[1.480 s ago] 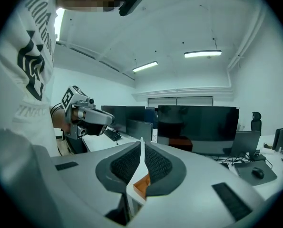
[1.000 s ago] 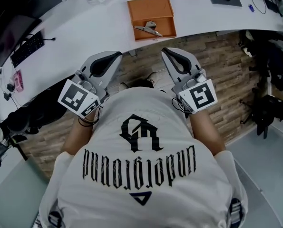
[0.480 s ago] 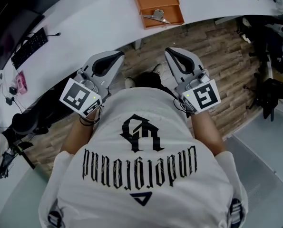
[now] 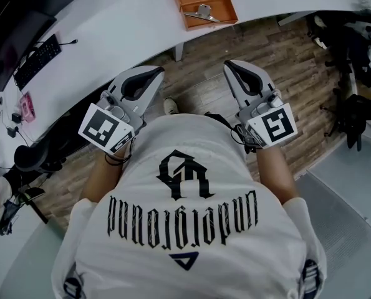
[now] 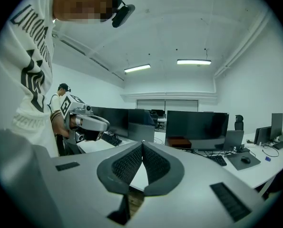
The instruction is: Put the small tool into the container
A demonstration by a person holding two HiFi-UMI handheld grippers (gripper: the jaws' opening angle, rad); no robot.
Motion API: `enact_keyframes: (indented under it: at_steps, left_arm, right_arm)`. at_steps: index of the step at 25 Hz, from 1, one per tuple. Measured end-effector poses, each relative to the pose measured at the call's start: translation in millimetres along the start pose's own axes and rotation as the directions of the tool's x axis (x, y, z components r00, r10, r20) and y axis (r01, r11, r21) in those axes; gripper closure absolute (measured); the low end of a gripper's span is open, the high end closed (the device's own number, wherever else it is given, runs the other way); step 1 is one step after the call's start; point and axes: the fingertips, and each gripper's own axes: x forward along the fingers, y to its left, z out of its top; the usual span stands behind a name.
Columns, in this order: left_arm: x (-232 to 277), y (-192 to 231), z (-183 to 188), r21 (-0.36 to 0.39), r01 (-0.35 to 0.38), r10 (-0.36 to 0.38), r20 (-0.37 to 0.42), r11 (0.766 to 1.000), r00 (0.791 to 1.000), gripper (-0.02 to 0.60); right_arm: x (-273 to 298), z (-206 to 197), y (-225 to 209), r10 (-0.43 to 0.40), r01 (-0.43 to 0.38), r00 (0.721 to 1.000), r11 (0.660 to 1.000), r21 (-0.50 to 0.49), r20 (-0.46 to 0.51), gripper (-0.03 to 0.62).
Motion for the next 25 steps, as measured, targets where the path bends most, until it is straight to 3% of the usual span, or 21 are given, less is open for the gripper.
enact_keyframes:
  at_steps: [9,14,25]
  left_arm:
    - [31.8,-49.6,-7.3,-0.013,-0.052,0.052,-0.003,0.999,0.999,0.566]
    - [60.8,-98.6,-7.5,-0.008,-0.049,0.049,-0.003,0.999,0.999,0.566]
    - [92.9,-184.8,-15.7,0.002,-0.088,0.088,-0.012,0.996,0.996,0.566]
  right_arm:
    - [-55.7,-22.5,-4.2,0.071,-0.071,0.997,0.997,-0.011,-0.008,0.579]
    - [-108.4,-42.4,-16.9,0.069,-0.069,0.997,0.998,0.008,-0.031,0.579]
    - [-206.0,-59.6,-33.5,0.077,-0.078,0.997,0.997,0.015,0.015,0.579]
